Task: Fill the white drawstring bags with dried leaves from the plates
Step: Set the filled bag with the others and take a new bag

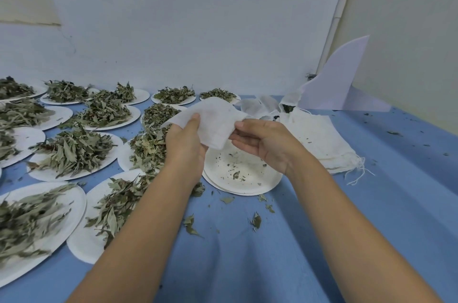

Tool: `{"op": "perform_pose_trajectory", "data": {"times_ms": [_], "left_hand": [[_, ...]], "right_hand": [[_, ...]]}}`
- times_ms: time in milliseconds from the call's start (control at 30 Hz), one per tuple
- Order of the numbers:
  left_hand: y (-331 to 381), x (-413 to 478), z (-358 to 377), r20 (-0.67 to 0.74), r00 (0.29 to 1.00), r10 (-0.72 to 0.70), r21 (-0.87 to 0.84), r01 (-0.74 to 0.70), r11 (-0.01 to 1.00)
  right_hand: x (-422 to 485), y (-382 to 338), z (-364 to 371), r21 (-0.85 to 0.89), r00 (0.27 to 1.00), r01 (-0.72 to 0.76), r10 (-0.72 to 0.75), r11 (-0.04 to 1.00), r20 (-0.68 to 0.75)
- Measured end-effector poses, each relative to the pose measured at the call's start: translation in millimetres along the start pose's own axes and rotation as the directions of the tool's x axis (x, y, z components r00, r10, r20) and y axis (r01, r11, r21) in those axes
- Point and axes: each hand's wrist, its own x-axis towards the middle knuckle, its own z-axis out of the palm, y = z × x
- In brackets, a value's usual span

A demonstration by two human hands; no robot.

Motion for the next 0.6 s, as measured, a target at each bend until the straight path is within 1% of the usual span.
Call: {"op": "perform_pose_trajectory", "data": {"times_ms": [33, 67, 100, 133, 167, 200, 233, 267, 300, 333, 367, 400, 467, 500, 567, 600], "left_hand": [[2.4, 0.7, -1.7, 0.019, 1.0, -0.024, 0.075, 0.023, 0.997], [5.2, 0.2, -3.8, 0.023, 0.999, -0.046, 0.202, 0.041, 0.979], [6.9, -0.1, -7.2, 0.019, 0.999, -0.046, 0.364, 0.036, 0.931], [7.8, 0.4, -11.0, 0.013, 1.0, -0.002, 0.516, -0.005, 0.857], [8.2, 1.0, -14.1, 0.023, 0.995, 0.094, 0.631, -0.088, 0.771], [8.3, 0.8, -15.6, 0.06, 0.971, 0.231, 0.706, -0.205, 0.678], [8.4, -0.8, -15.3, 0.13, 0.921, 0.368, 0.743, -0.336, 0.579], [9.0, -3.2, -13.2, 0.223, 0.858, 0.464, 0.749, -0.455, 0.482], [9.7, -6.0, -9.3, 0.326, 0.8, 0.504, 0.734, -0.55, 0.399], [9.5, -8.0, -5.1, 0.417, 0.76, 0.499, 0.718, -0.612, 0.331], [8.3, -8.4, -2.0, 0.479, 0.738, 0.475, 0.714, -0.642, 0.278], [6.4, -7.8, -0.9, 0.509, 0.735, 0.449, 0.719, -0.649, 0.247], [2.8, -5.3, -2.1, 0.518, 0.741, 0.427, 0.738, -0.64, 0.215], [1.9, -4.8, -3.4, 0.525, 0.739, 0.423, 0.748, -0.637, 0.185], [0.5, -4.8, -4.8, 0.55, 0.733, 0.401, 0.766, -0.634, 0.11], [-0.1, -4.9, -4.8, 0.551, 0.732, 0.401, 0.777, -0.625, 0.075]], "right_hand": [[0.2, -0.4, 1.7, 0.039, 0.999, 0.005, -0.003, 0.999, -0.042], [0.5, -1.1, 3.1, 0.077, 0.996, 0.02, -0.013, 0.997, -0.09], [1.0, -1.7, 3.8, 0.099, 0.989, 0.045, -0.03, 0.994, -0.147], [1.6, -2.4, 4.2, 0.097, 0.977, 0.08, -0.059, 0.992, -0.205], [2.1, -2.7, 4.3, 0.068, 0.962, 0.118, -0.097, 0.991, -0.253], [2.5, -2.5, 4.5, 0.024, 0.948, 0.155, -0.142, 0.988, -0.285], [2.8, -2.1, 4.8, -0.024, 0.937, 0.185, -0.183, 0.983, -0.298], [2.6, -1.8, 5.9, -0.068, 0.932, 0.206, -0.217, 0.976, -0.291], [1.7, -1.6, 7.9, -0.112, 0.933, 0.223, -0.245, 0.968, -0.264], [0.6, -2.1, 10.1, -0.157, 0.937, 0.239, -0.27, 0.958, -0.222], [-0.6, -2.5, 12.4, -0.199, 0.941, 0.253, -0.289, 0.947, -0.176], [-1.9, -3.3, 14.5, -0.235, 0.943, 0.266, -0.303, 0.935, -0.14], [-3.6, -5.2, 17.3, -0.337, 0.931, 0.297, -0.349, 0.894, -0.107], [-4.5, -6.0, 18.5, -0.391, 0.922, 0.315, -0.377, 0.865, -0.091], [-5.4, -6.1, 20.6, -0.446, 0.915, 0.33, -0.398, 0.832, -0.065], [-5.0, -5.3, 21.0, -0.485, 0.909, 0.327, -0.41, 0.811, -0.073]]}}
